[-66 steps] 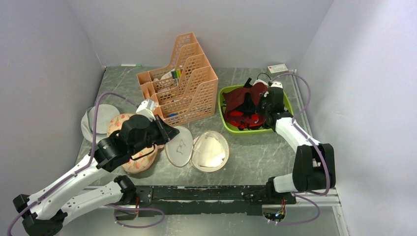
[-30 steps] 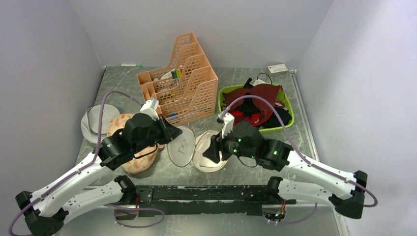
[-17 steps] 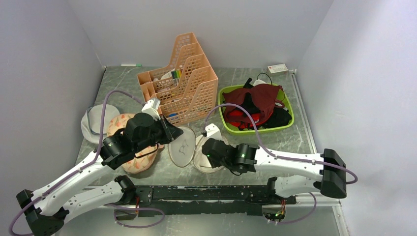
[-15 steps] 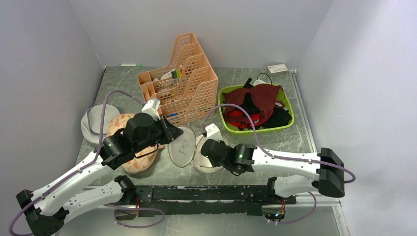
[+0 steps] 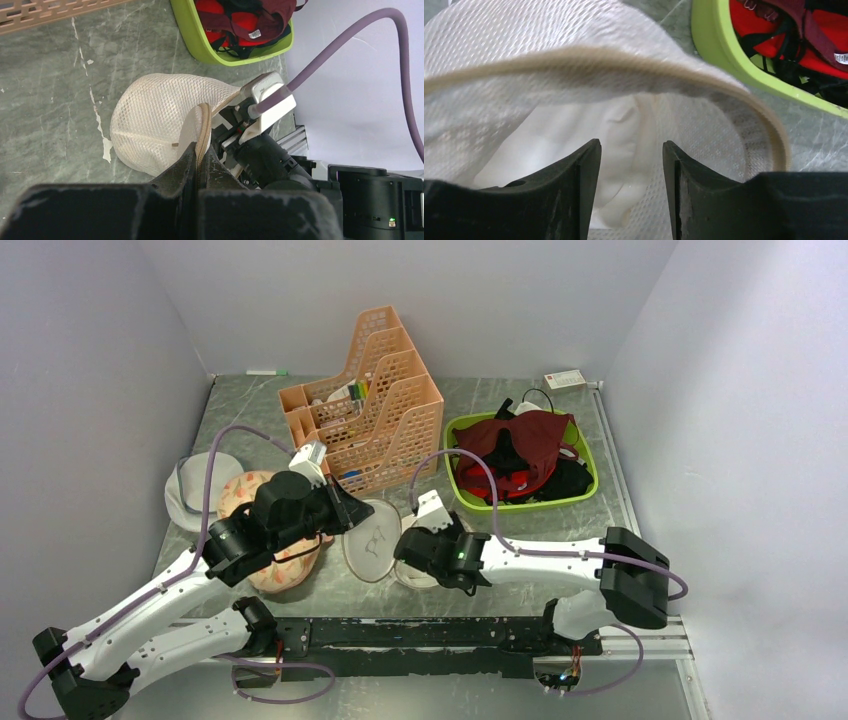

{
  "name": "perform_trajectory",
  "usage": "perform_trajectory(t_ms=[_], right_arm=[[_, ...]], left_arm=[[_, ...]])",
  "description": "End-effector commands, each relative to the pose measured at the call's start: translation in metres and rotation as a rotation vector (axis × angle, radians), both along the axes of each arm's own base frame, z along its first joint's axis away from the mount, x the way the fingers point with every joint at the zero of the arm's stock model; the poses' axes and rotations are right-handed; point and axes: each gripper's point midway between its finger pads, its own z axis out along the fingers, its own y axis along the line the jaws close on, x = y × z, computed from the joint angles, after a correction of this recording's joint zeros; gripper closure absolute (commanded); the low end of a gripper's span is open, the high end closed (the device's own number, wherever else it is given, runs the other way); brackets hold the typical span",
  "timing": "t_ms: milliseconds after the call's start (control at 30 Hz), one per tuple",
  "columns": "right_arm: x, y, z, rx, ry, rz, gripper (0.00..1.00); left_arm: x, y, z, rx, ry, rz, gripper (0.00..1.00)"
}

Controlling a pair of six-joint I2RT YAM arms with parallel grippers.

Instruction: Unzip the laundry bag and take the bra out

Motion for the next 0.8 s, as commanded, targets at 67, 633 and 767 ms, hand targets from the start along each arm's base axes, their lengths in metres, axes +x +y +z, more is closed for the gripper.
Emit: perform_trajectory(t_ms=[67,633,767], right_arm=[[0.021,0.004,0.008,0.057,-0.054,-0.027,0.46],[0.027,0.041,-0.033,0.234,0.075,0.062,0.59],[0.019,0.054,-0.026,0.291,0.116,0.082,0.74]], left_arm=[[-0.001,-0.005,0.006,-0.046,-0.014,-0.019,0.93],[-0.001,-0.004,0.004,-0.039,-0.008,-0.017,0.93],[-0.001,-0.003,0.001,-0.031,-0.006,-0.013,0.93]])
